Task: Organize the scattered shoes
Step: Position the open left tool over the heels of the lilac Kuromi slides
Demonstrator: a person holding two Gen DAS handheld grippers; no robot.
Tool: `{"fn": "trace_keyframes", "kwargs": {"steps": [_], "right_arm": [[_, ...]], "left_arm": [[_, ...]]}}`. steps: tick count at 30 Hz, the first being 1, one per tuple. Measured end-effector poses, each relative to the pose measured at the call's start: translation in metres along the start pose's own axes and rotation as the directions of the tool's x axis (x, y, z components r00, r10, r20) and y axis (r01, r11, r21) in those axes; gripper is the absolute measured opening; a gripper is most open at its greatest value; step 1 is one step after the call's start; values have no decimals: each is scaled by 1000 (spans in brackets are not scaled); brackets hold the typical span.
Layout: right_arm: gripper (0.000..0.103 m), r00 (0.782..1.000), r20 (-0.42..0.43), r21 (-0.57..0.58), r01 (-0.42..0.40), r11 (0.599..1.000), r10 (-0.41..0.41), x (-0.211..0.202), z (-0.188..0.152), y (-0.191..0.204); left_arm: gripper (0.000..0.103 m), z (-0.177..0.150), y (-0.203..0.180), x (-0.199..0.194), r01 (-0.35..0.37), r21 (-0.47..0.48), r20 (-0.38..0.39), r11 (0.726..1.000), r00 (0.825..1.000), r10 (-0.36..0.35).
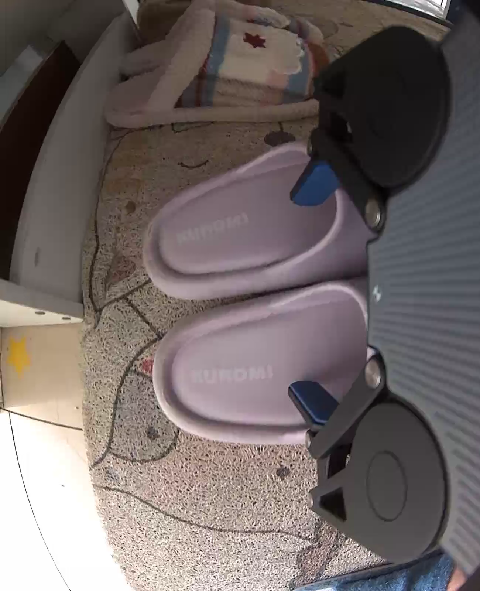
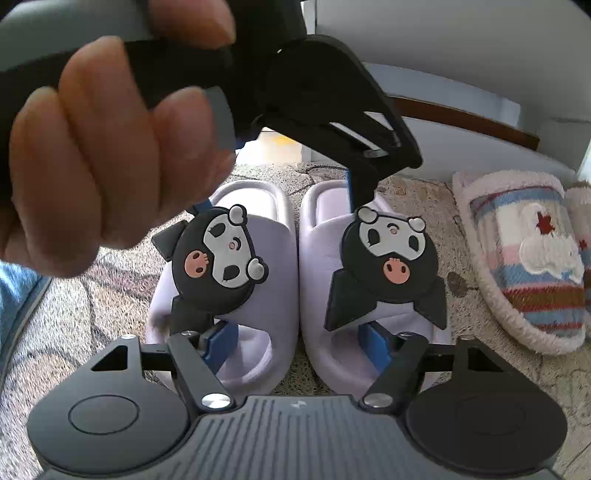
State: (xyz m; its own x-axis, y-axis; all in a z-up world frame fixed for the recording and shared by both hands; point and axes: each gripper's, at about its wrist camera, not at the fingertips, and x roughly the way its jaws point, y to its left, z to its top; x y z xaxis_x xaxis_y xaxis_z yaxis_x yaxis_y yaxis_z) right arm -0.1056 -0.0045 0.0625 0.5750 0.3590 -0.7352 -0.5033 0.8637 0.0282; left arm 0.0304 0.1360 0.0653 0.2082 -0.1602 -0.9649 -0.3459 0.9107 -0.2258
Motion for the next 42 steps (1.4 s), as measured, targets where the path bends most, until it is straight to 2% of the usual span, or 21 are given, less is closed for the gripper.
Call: {"fn": "trace_keyframes", "kwargs": {"steps": [7, 14, 16, 17, 19, 20, 21, 22, 23, 24, 25, 29, 31, 33, 35, 37, 42], "right_arm": [[61, 1000, -3, 63, 13, 998, -13, -3, 2, 0], [56, 1000, -19, 90, -5, 996, 7, -5, 6, 0], [52, 999, -26, 99, -24, 995, 26, -6, 9, 3], [50, 999, -27, 107, -31, 994, 34, -7, 10, 3], [47, 998, -27, 123, -46, 991, 50, -7, 11, 4], [47, 997, -29, 130, -67, 989, 71, -6, 13, 5], [47, 997, -34, 121, -72, 990, 76, -6, 14, 6], [47, 996, -39, 111, -75, 991, 80, -6, 15, 6], [47, 996, -44, 100, -79, 992, 84, -5, 16, 7], [48, 996, -43, 105, -78, 991, 82, -5, 16, 6], [49, 996, -41, 110, -76, 991, 81, -5, 16, 4], [50, 997, -36, 131, -68, 989, 74, -5, 14, -2], [52, 997, -34, 141, -65, 988, 70, -6, 14, -5], [54, 997, -35, 146, -60, 987, 66, -5, 13, -5], [55, 997, -31, 168, -65, 984, 71, -6, 9, -10], [54, 997, -30, 191, -68, 979, 75, -8, 7, -15], [54, 996, -30, 228, -71, 971, 80, -16, 4, -27]], "left_arm": [[100, 2, -3, 1, 26, 19, -24, 999, 999, -26], [85, 0, -4, -7, 40, 68, -20, 997, 999, -39], [81, -1, 1, -11, 35, 65, -12, 997, 999, -35], [75, -1, 3, -13, 34, 63, -8, 997, 999, -34], [56, 1, 5, -15, 20, 71, -2, 997, 1000, -20], [43, 2, 6, -16, 11, 80, -5, 997, 1000, -11], [39, 3, 6, -16, 8, 88, -11, 996, 1000, -7], [40, 4, 6, -16, 7, 96, -15, 995, 1000, -6], [44, 4, 6, -15, 14, 104, -14, 994, 1000, -13], [53, 4, 6, -14, 22, 108, -14, 994, 1000, -20], [56, 4, 6, -13, 31, 110, -15, 994, 999, -29], [57, 5, 6, -7, 63, 90, -20, 994, 998, -61], [63, 7, 4, -4, 75, 91, -37, 993, 997, -72], [74, 7, -2, 0, 76, 122, -46, 990, 996, -71], [80, 5, -11, 3, 71, 167, -46, 983, 997, -64], [78, -2, -18, 2, 65, 205, -19, 976, 998, -63], [77, -7, -20, 1, 92, 198, -36, 976, 996, -87]]}}
